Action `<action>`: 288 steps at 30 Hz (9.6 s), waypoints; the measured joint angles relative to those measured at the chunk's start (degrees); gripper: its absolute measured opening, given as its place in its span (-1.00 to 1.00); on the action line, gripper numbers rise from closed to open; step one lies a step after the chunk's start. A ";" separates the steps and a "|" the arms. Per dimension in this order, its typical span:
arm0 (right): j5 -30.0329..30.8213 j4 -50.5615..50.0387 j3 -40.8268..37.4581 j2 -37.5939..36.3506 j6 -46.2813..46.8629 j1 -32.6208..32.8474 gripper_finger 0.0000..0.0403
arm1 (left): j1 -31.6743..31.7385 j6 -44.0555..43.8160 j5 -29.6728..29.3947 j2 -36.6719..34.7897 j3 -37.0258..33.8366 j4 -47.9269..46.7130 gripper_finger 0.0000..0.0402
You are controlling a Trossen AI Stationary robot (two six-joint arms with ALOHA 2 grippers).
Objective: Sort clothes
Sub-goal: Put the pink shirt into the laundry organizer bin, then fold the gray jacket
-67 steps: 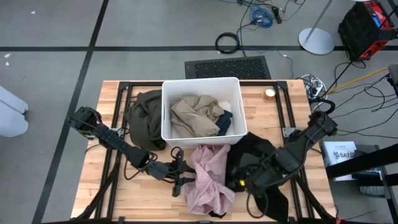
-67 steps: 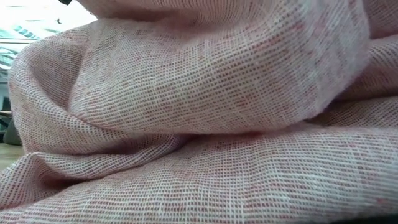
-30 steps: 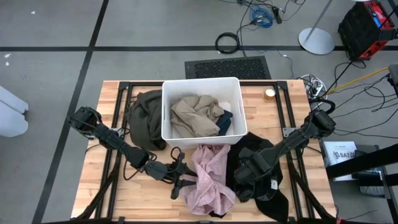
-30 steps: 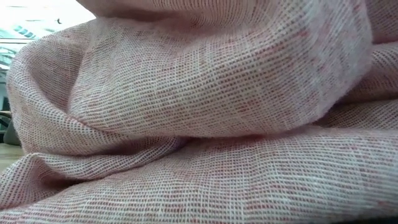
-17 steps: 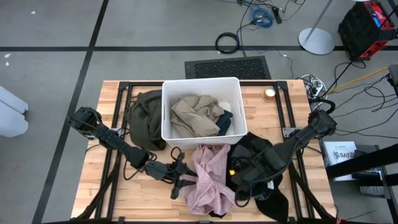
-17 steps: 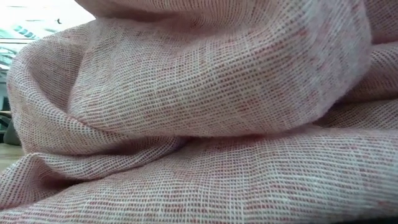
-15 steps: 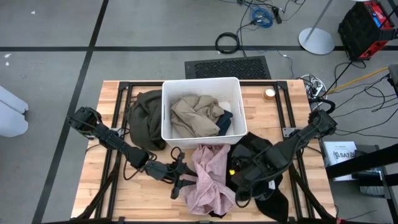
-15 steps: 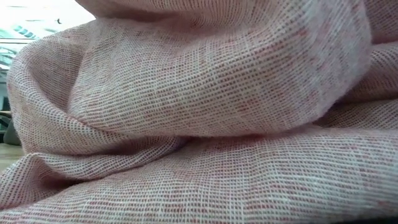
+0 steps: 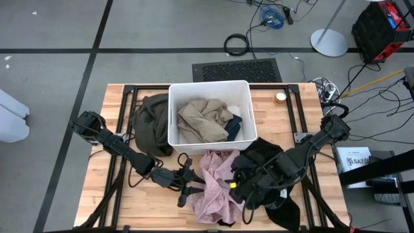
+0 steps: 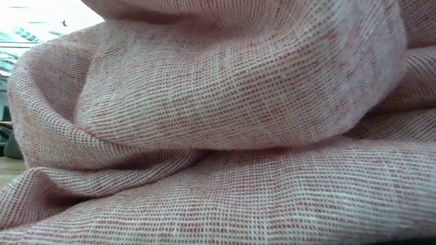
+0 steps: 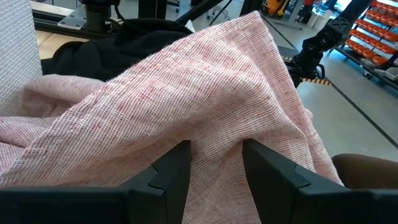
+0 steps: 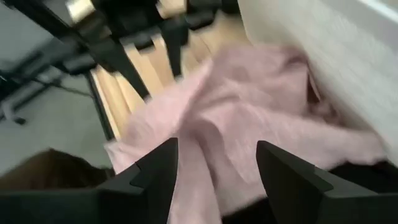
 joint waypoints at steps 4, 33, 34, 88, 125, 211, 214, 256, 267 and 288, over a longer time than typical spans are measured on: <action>1.53 7.72 0.02 0.36 -5.12 -1.44 0.02 | 0.00 -0.02 0.01 0.00 0.00 0.19 -0.22; -9.46 12.14 0.00 4.17 -18.90 -10.93 0.02 | -0.05 -0.11 -0.02 0.00 0.00 -0.44 -0.22; -9.41 12.29 0.00 4.17 -17.88 -11.17 0.02 | -0.05 -0.11 -0.02 0.00 0.00 -0.49 -0.22; -20.35 2.71 0.51 32.20 3.79 -8.00 0.21 | 0.11 -3.34 8.94 0.00 0.00 -18.80 -0.22; 9.25 -27.54 36.66 20.73 3.30 2.82 -0.89 | 0.11 -5.09 7.89 -1.66 0.00 -35.13 -0.22; -50.07 -29.75 36.94 40.01 -51.63 -52.36 -0.89 | 0.11 -5.06 5.07 -1.68 0.00 -33.46 -0.22; -50.20 -26.53 36.86 41.03 -47.07 -53.66 -0.89 | 0.11 -6.02 5.07 -1.66 0.00 -33.47 -0.22; -43.60 -16.09 36.85 42.62 -49.79 -57.00 -0.65 | 0.58 -6.08 5.06 -1.68 0.02 -33.71 -0.22; -43.95 -19.33 37.70 38.08 -48.26 -57.04 0.16 | 0.85 -6.12 5.06 -1.68 0.02 -33.54 -0.22; -37.69 -18.80 37.75 17.16 -44.57 -54.34 0.33 | 0.78 -3.12 3.92 -2.85 4.04 -34.00 -0.22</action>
